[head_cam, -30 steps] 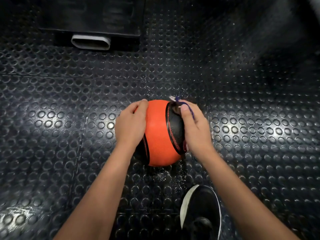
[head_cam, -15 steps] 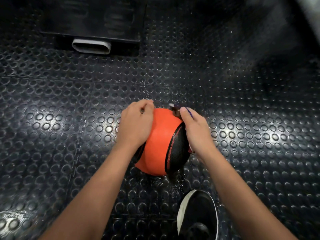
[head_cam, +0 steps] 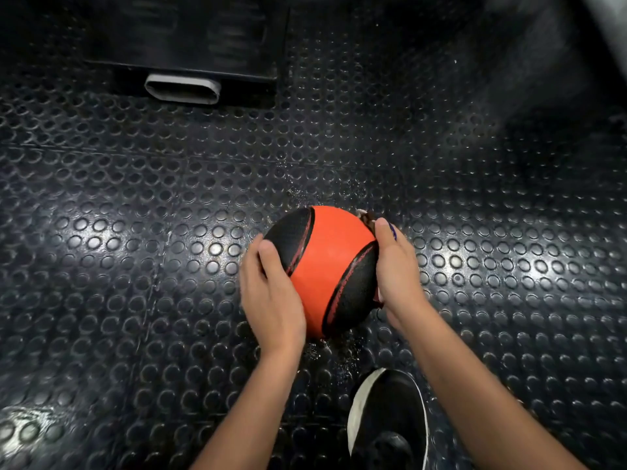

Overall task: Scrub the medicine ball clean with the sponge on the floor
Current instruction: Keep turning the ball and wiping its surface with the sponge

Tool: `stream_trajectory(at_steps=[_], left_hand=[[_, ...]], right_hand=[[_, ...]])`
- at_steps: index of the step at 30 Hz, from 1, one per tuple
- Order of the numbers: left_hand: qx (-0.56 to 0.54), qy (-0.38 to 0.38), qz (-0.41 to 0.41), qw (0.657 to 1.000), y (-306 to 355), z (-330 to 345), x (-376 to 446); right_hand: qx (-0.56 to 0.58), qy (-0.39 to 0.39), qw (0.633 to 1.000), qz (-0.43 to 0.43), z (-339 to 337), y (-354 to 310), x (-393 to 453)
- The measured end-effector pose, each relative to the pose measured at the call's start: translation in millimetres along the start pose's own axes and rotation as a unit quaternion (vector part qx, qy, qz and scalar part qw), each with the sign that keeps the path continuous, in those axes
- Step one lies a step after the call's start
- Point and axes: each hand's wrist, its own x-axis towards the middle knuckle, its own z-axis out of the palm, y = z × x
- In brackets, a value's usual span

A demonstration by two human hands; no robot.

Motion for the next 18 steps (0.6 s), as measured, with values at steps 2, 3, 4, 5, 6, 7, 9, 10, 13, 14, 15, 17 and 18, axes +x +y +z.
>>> stream_trajectory(at_steps=[2,3,4,5,6,7,9,10,13,14,15,17,18], left_hand=[[-0.005,-0.034,-0.024,0.999,12.0,2.4,14.8],[-0.003,-0.054,-0.03,0.998,17.6,3.7,22.4],[0.007,-0.072,-0.032,0.997,22.6,4.6,29.0],[0.018,-0.085,-0.033,0.996,27.1,5.8,34.6],[0.032,-0.094,-0.032,0.995,31.2,8.1,39.5],[0.043,-0.1,-0.031,0.994,34.2,10.9,44.1],[0.056,-0.103,-0.035,0.992,37.5,15.5,53.2],[0.06,-0.107,-0.037,0.992,38.4,17.5,56.9],[0.058,-0.115,-0.035,0.991,38.3,20.8,63.1],[0.058,-0.116,-0.035,0.991,37.9,20.5,63.3],[0.059,-0.117,-0.034,0.991,37.9,20.4,64.5],[0.058,-0.124,-0.036,0.99,36.9,19.8,65.8],[0.054,-0.13,-0.033,0.989,36.9,19.3,66.8]], right_hand=[[0.002,0.023,1.0,-0.009,-0.7,1.7,-3.8],[-0.008,0.038,0.999,-0.011,-1.7,4.4,-4.5],[-0.013,0.05,0.999,-0.014,-2.9,6.9,-4.9],[-0.015,0.061,0.998,-0.021,-3.9,7.1,-6.2],[-0.017,0.068,0.997,-0.04,-4.9,7.3,-7.3],[-0.025,0.07,0.995,-0.071,-5.5,6.9,-8.5],[-0.069,0.051,0.983,-0.161,-2.9,0.0,-11.2],[-0.093,0.026,0.976,-0.197,-1.6,-2.9,-10.3],[-0.079,-0.006,0.976,-0.202,-2.2,0.3,4.0],[-0.054,-0.006,0.985,-0.165,-4.2,5.5,11.7],[-0.038,-0.013,0.993,-0.107,-7.2,8.6,19.0],[-0.039,-0.052,0.998,0.016,-13.6,15.9,32.1],[-0.032,-0.072,0.995,0.066,-15.8,18.8,36.5]])
